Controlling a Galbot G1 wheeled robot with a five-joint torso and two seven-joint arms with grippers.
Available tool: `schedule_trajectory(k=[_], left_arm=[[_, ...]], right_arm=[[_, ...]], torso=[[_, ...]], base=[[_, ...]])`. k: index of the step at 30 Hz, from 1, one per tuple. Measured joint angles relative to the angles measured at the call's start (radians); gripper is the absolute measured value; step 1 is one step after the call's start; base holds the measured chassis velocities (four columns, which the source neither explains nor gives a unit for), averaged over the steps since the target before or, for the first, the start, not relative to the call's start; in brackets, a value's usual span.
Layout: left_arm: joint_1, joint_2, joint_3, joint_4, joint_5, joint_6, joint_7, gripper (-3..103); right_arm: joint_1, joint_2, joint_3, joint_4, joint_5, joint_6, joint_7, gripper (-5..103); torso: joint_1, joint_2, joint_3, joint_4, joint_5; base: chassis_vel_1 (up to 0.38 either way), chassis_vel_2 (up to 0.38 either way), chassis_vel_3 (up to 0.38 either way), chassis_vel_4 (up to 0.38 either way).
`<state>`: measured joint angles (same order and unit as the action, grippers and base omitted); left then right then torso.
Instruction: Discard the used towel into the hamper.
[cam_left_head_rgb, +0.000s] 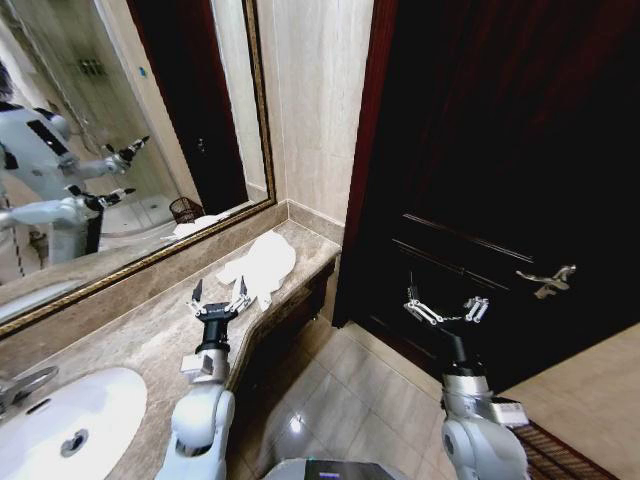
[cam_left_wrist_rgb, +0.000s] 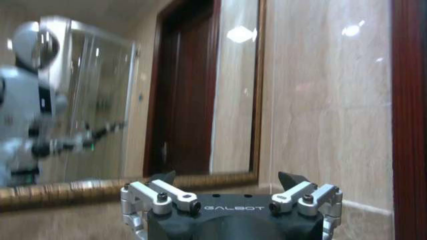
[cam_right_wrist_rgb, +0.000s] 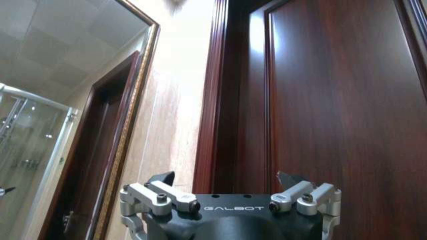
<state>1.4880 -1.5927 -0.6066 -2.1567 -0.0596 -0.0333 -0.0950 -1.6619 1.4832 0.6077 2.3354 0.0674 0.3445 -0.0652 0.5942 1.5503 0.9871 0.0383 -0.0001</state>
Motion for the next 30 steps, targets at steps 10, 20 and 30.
schedule_trajectory(k=[10,20,30], left_arm=[[-0.118,0.077,0.047,0.089,-0.117,0.137,-0.075,100],[-0.272,0.204,0.104,0.242,-0.259,0.219,-0.189,100],[-0.408,0.242,0.173,0.374,-0.352,0.215,-0.195,100]], right_arm=[[-0.001,-0.027,0.027,-0.031,0.009,0.002,0.014,100],[0.001,-0.005,0.018,-0.082,0.027,0.065,-0.053,100],[0.009,0.027,0.022,-0.128,-0.027,0.082,-0.062,100]], torso=[[0.000,0.000,0.000,0.0000,0.0001],[0.000,0.000,0.000,0.0000,0.0000],[0.000,0.000,0.000,0.0000,0.0001]], base=[[0.000,0.000,0.000,0.000],[0.000,0.000,0.000,0.000],[0.000,0.000,0.000,0.000]])
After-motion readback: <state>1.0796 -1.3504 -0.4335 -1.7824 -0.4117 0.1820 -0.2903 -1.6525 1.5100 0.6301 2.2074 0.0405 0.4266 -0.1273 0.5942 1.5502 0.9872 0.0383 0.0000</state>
